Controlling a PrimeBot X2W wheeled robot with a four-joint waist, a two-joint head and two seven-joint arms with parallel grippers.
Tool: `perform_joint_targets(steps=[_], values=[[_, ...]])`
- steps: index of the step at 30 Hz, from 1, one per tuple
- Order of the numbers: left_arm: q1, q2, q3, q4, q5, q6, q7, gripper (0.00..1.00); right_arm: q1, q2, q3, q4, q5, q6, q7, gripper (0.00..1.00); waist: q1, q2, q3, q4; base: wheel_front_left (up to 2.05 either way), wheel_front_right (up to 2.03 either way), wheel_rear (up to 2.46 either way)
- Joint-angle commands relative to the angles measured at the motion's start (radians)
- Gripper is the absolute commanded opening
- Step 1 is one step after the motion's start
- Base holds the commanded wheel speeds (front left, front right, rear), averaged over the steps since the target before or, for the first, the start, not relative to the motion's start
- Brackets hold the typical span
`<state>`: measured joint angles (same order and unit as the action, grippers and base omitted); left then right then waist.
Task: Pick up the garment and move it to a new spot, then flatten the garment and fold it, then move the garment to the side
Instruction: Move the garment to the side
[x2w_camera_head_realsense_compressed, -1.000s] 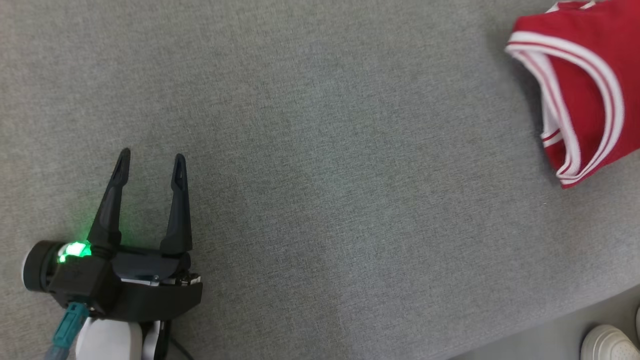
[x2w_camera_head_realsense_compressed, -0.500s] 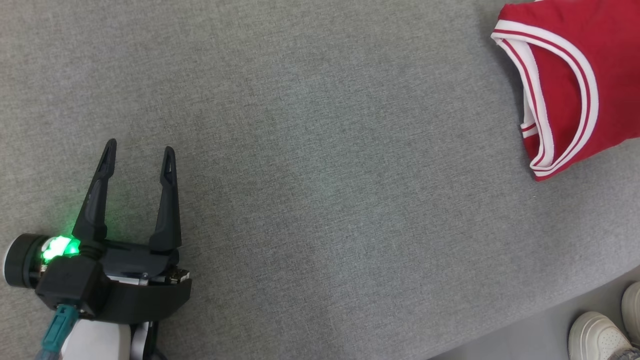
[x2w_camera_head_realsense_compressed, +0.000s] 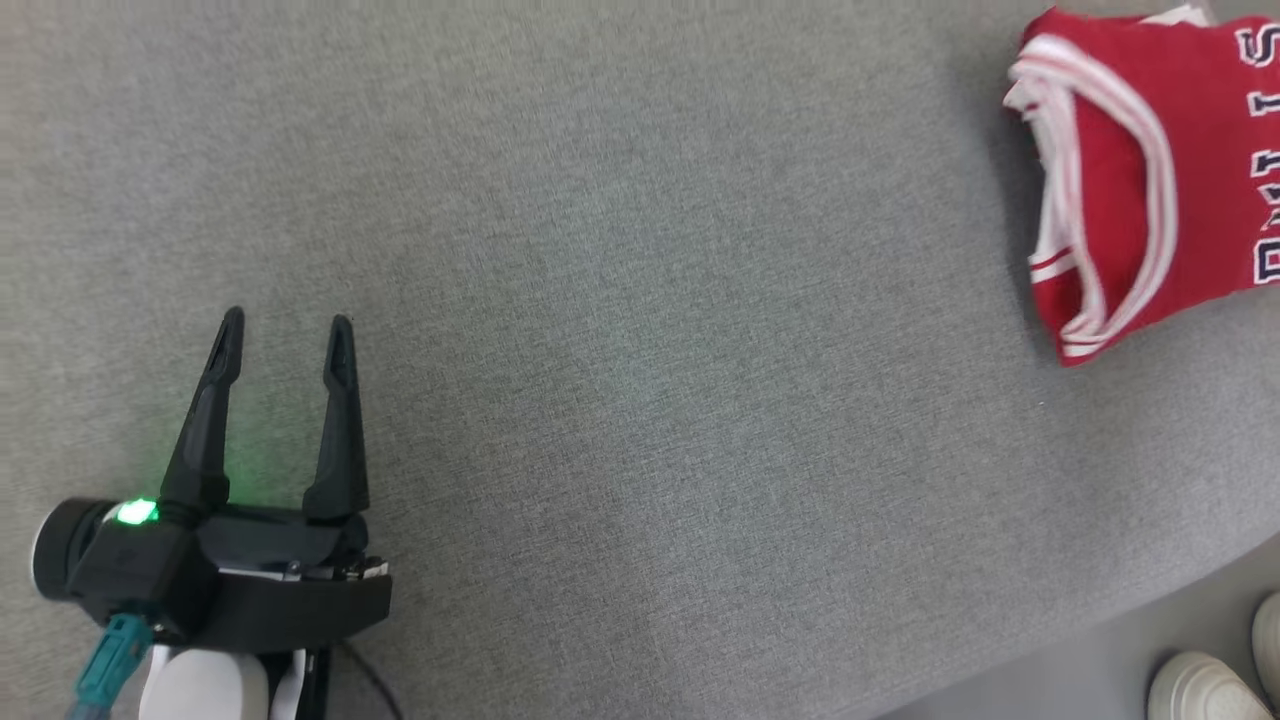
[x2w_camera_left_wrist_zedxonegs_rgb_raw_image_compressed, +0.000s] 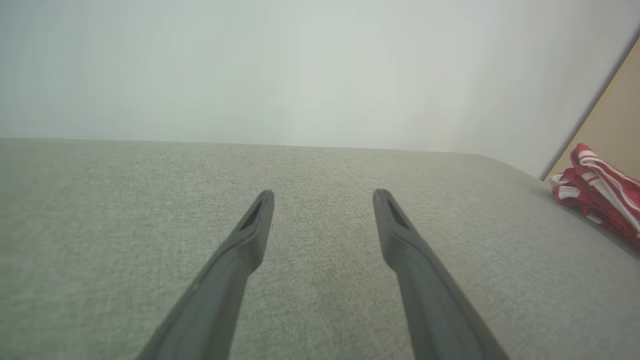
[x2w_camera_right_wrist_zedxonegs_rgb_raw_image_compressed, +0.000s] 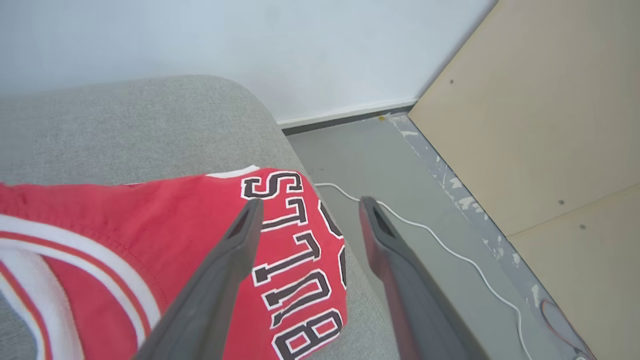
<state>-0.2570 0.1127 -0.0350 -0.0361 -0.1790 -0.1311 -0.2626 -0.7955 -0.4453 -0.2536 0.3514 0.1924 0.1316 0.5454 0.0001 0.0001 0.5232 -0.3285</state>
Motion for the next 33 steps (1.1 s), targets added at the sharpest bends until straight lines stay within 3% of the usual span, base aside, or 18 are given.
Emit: perform_joint_targets(steps=[1, 11, 18, 25, 33], values=[[0.02, -0.007, 0.013, -0.005, -0.01, 0.001, -0.002, 1.0, 0.024, -0.015, 0.024, -0.014, 0.018, -0.002, -0.026, 1.0, -0.0001, -0.0001, -0.044, 0.013, 0.0, 0.0, 0.0], [0.114, -0.053, 0.114, 0.032, -0.046, 0.01, -0.002, 1.0, 0.168, -0.063, 0.261, -0.14, 0.149, -0.002, -0.25, 1.0, -0.0001, -0.0001, -0.206, 0.073, 0.0, 0.0, 0.0], [0.178, -0.062, 0.162, 0.075, -0.063, 0.039, -0.002, 1.0, 0.281, -0.073, 0.345, -0.195, 0.198, -0.002, -0.406, 1.0, -0.0001, -0.0001, -0.306, 0.114, 0.0, 0.0, 0.0], [0.229, -0.063, 0.166, 0.128, -0.079, 0.085, -0.002, 1.0, 0.423, -0.054, 0.41, -0.199, 0.231, -0.002, -0.565, 1.0, -0.0001, -0.0001, -0.39, 0.162, 0.0, 0.0, 0.0], [0.266, -0.063, 0.15, 0.158, -0.07, 0.102, -0.002, 1.0, 0.547, 0.007, 0.43, -0.143, 0.201, -0.002, -0.7, 1.0, -0.0001, -0.0001, -0.444, 0.215, 0.0, 0.0, 0.0]])
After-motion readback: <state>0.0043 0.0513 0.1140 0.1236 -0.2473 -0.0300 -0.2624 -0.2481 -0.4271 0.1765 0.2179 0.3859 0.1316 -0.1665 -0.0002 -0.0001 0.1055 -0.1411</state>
